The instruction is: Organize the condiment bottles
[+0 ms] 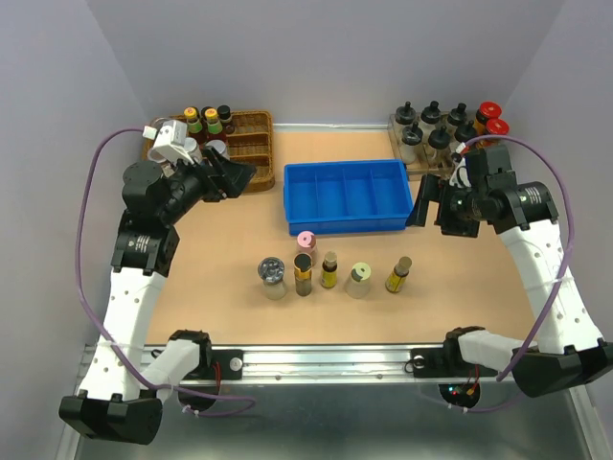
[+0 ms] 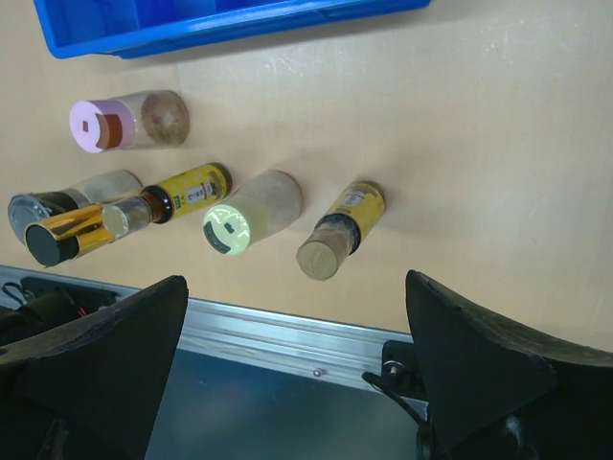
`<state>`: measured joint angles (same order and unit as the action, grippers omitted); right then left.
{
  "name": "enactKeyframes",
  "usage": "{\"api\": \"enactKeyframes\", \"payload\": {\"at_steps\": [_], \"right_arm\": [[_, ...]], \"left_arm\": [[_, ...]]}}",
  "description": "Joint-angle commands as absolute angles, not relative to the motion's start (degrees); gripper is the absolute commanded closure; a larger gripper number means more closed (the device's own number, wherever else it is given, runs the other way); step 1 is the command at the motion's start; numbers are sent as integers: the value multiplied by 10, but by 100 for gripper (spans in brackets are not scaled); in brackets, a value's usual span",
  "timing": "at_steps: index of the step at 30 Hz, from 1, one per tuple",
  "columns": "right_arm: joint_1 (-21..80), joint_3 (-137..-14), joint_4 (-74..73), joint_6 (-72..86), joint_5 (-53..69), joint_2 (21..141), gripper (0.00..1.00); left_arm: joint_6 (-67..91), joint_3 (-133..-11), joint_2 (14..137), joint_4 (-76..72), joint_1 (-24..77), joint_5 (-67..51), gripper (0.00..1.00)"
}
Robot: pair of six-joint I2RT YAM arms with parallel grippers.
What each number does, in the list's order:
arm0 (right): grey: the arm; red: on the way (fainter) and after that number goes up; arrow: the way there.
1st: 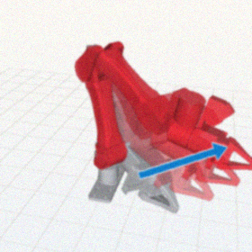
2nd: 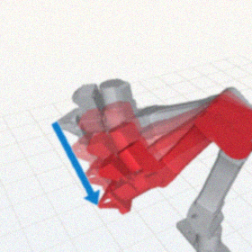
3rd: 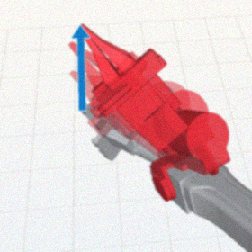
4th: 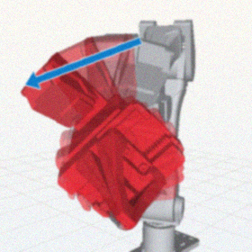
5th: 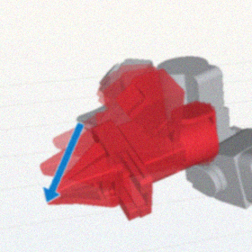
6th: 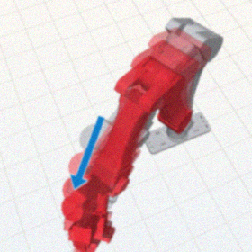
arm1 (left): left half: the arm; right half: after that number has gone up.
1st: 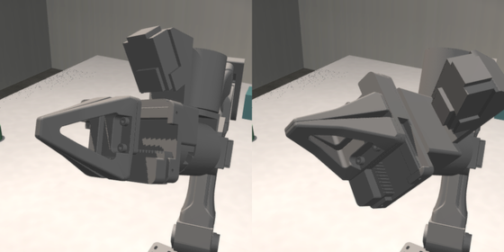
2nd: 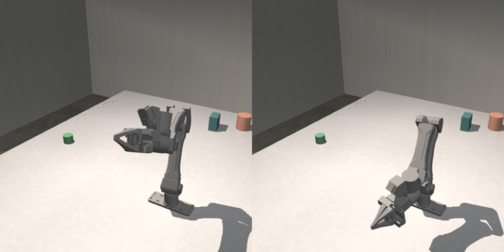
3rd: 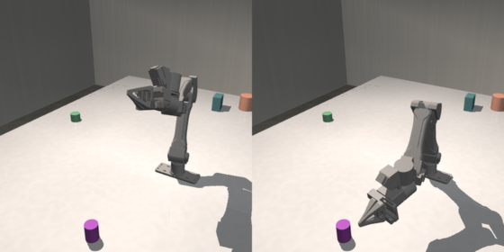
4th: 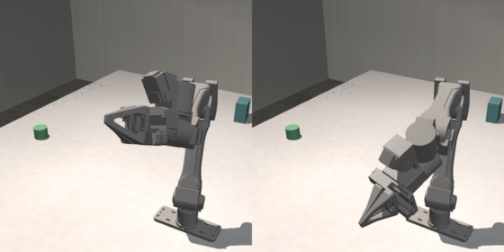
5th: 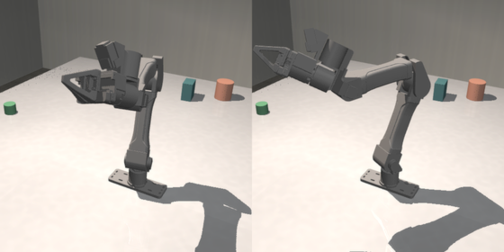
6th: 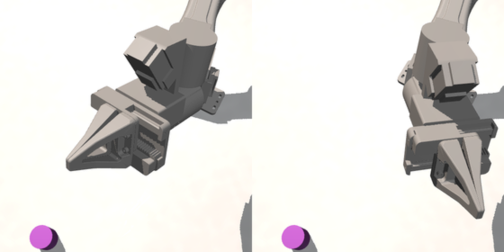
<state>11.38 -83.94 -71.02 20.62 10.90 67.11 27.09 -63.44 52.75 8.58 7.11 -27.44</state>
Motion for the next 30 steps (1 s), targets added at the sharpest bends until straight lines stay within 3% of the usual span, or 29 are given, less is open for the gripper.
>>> {"api": "enactKeyframes", "payload": {"at_steps": [1, 14, 18, 22, 25, 30], "right_arm": [[118, -841, -707, 212, 96, 657, 0], [118, -845, -687, 193, 38, 657, 0], [153, -837, -680, 164, 112, 678, 0], [273, -852, -714, 170, -30, 712, 0], [280, -863, -729, 173, -30, 743, 0], [290, -846, -769, 234, -128, 780, 0]], "left_arm": [[264, -633, 526, 66, 80, -295, 1], [240, -649, 541, 72, 83, -303, 1], [233, -654, 545, 76, 85, -307, 1], [221, -659, 548, 82, 87, -312, 1], [214, -658, 548, 84, 88, -312, 1], [206, -651, 545, 93, 88, -316, 1]]}}
